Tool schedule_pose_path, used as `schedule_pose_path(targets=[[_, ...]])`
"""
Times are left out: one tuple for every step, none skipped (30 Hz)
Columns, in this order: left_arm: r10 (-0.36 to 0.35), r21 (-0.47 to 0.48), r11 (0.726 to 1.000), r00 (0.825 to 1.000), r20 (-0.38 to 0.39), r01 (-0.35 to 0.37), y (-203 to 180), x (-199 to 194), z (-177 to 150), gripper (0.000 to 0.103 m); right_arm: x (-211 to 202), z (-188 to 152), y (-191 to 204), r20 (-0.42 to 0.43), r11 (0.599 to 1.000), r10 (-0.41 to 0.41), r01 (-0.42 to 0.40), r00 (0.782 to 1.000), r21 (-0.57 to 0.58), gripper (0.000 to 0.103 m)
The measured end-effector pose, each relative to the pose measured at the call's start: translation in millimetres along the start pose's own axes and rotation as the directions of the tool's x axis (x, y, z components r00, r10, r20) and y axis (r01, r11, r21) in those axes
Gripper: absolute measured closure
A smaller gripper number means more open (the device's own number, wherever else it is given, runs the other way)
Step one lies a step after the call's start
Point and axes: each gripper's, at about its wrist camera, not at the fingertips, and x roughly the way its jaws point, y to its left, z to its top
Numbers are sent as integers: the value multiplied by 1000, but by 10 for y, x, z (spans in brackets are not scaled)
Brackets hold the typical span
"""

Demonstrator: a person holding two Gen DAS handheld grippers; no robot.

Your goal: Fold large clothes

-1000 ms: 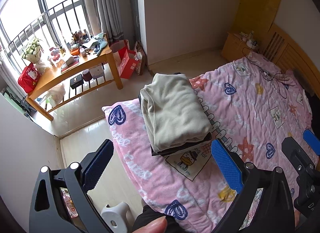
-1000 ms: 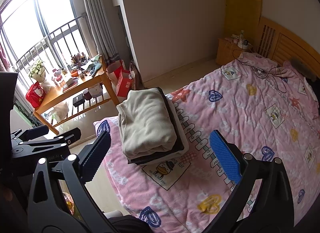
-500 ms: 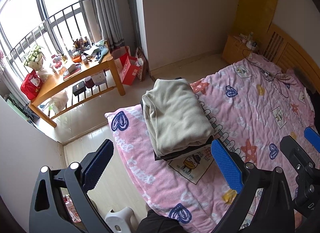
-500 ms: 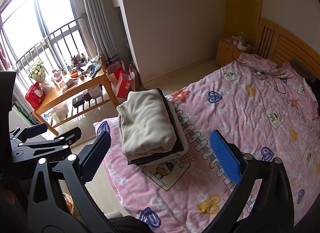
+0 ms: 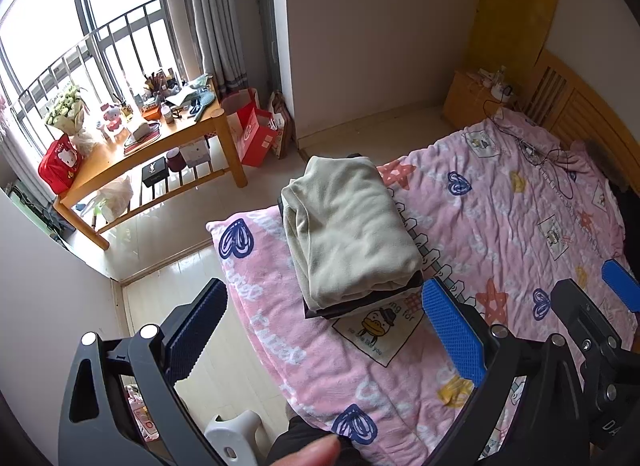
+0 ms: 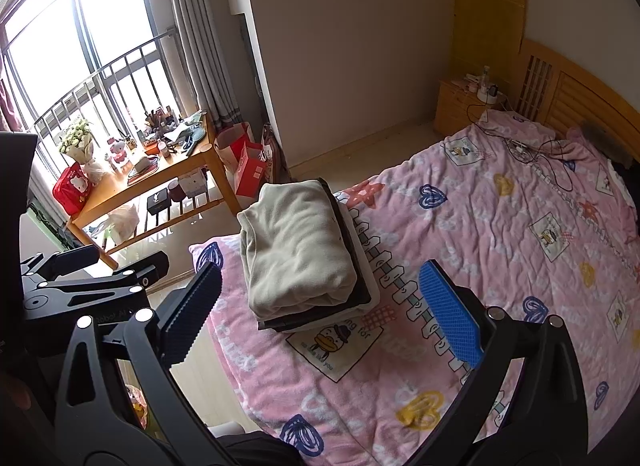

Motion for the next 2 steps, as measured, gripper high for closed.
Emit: schedule_pose_path(targets=[[-1, 2, 1000, 1000, 1, 1, 4, 0, 5, 8, 0, 2, 3, 1, 1000, 0, 0, 1000, 1, 7], [-4, 3, 1000, 1000, 2, 4, 7, -1, 12, 8, -1, 3, 6, 2, 1000, 2, -2, 1000, 2, 7]])
